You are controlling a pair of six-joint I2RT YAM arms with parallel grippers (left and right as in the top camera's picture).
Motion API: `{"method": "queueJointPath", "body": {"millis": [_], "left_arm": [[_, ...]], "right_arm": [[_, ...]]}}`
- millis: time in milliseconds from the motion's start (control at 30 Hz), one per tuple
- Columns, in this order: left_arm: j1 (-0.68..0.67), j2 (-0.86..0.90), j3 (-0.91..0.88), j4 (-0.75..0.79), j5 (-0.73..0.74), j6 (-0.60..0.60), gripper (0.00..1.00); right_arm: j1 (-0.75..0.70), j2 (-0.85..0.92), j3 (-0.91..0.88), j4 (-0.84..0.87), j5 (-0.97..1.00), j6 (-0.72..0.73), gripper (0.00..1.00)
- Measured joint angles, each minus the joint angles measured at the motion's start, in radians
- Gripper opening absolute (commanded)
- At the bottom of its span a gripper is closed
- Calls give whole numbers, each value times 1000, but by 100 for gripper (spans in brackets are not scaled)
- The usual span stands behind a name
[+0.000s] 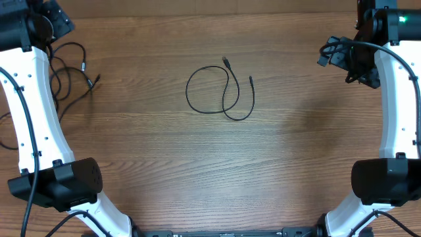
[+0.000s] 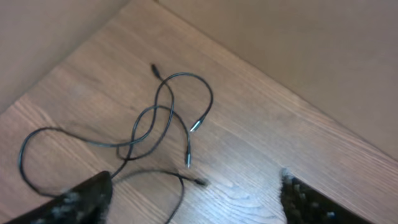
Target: Untangle cables
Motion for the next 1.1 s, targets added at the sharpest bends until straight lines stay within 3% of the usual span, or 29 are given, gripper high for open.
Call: {"method": "queueJointPath", "body": {"millis": [67,133,167,200,467,500,667,767,933,1100], "left_arm": [[4,0,0,-18,8,0,94],[4,0,0,-33,39,-3,69],[4,0,0,-45,64,-3,45],[4,0,0,-60,94,2,4],[-11,0,-18,-199,383,12,4],[-23,0,-32,-216,417,13,8],[-101,0,-145,-221,489,16,46],[-171,0,-256,-169,507,12,48],[-304,0,-423,-59,520,11,62],[-422,0,-478,-3,507,-12,66]], "right_arm": [[0,0,0,0,0,0,100],[0,0,0,0,0,0,100],[0,0,0,0,0,0,100],[0,0,0,0,0,0,100],[0,0,0,0,0,0,100],[0,0,0,0,0,0,100],[0,0,0,1,0,0,100],[0,0,0,0,0,0,100],[0,0,0,1,0,0,100],[0,0,0,0,0,0,100]]}}
